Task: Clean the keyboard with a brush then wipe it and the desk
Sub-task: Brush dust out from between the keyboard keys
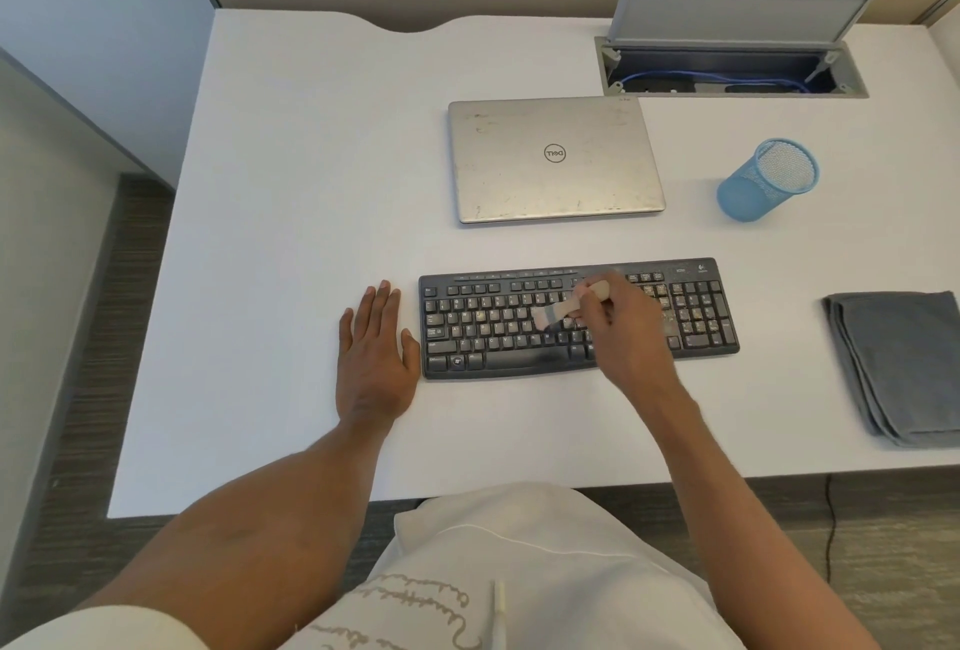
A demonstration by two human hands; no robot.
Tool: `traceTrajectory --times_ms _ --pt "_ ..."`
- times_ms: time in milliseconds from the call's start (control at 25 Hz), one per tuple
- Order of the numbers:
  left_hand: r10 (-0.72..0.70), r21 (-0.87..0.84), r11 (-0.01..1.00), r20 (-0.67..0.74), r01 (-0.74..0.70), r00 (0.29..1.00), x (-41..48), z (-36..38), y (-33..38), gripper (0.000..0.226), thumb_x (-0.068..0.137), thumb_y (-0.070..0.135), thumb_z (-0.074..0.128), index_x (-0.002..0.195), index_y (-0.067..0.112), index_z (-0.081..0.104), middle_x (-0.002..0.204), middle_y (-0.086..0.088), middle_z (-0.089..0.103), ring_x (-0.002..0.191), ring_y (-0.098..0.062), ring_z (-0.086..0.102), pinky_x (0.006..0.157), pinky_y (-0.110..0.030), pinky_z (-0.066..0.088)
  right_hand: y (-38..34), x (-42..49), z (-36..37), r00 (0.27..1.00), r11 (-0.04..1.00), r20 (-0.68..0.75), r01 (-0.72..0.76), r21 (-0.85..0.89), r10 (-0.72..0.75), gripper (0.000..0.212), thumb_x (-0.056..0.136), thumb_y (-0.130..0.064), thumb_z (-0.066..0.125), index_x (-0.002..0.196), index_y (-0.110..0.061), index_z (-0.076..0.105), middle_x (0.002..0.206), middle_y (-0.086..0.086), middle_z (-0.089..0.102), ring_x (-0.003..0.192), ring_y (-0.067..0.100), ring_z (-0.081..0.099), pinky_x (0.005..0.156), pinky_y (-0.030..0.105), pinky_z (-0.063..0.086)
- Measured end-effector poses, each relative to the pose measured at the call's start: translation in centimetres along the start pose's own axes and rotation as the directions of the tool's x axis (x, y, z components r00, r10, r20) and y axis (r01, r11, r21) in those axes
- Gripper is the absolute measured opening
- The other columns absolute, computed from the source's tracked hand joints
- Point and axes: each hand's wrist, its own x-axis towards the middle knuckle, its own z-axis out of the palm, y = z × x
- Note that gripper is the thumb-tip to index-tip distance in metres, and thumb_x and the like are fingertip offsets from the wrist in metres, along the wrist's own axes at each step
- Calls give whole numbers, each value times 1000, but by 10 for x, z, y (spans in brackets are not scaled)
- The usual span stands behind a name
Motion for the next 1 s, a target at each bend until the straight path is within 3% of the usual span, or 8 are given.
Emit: traceTrajectory --times_ms 120,240,320,440,600,760,840,1000 --pt "-5 -2 1000 3 5 1000 0 0 1 64 105 35 27 166 15 31 176 3 23 164 -11 9 134 -43 5 6 0 3 999 999 -8 -45 -8 45 19 107 -13 45 99 -16 62 69 -5 60 49 2 50 47 17 35" --pt "-4 12 1000 7 4 1000 0 0 1 64 106 35 26 166 15 30 176 3 21 164 -11 8 134 -43 5 20 8 -14 986 994 -146 -86 -64 76 23 106 -15 44 95 -9 63 72 6 63 56 17 49 51 33 39" --pt "-4 17 1000 12 4 1000 0 1 1 64 106 35 26 167 15 30 177 4 20 164 -11 7 134 -43 5 23 16 -23 976 994 -207 -90 -68 74 23 105 -14 45 90 -9 62 74 9 64 61 22 52 57 35 40" --pt "0 17 1000 3 0 1000 1 2 1 63 106 34 27 166 15 32 176 3 22 164 -12 10 134 -44 7 13 25 -20 984 998 -174 -53 -16 49 21 104 -13 46 93 -14 64 77 1 66 61 20 55 57 36 44" --pt "0 16 1000 3 0 1000 1 2 1 63 105 33 28 166 14 32 176 2 23 164 -14 12 134 -45 7 5 36 -2 995 998 -86 -60 3 60 22 105 -13 46 92 -18 63 80 -2 70 71 32 66 61 47 54" --pt "-5 20 1000 10 5 1000 1 0 1 64 106 33 27 166 14 31 176 2 22 164 -13 11 134 -44 6 22 41 -8 985 992 -138 -112 -61 103 22 105 -12 44 92 -13 62 77 5 65 64 26 58 55 38 47" --pt "-5 23 1000 11 5 1000 0 0 2 64 105 34 26 166 14 31 176 2 23 164 -13 10 134 -44 6 27 39 -11 973 987 -214 -116 -108 90 23 104 -11 44 90 -9 61 77 6 63 68 25 58 60 38 47" --pt "-5 27 1000 17 5 1000 1 0 2 64 105 35 25 166 15 30 176 3 21 164 -12 9 134 -43 5 23 27 0 956 999 -290 30 -38 -40 21 105 -13 46 95 -10 65 85 -1 63 79 15 59 70 32 48"
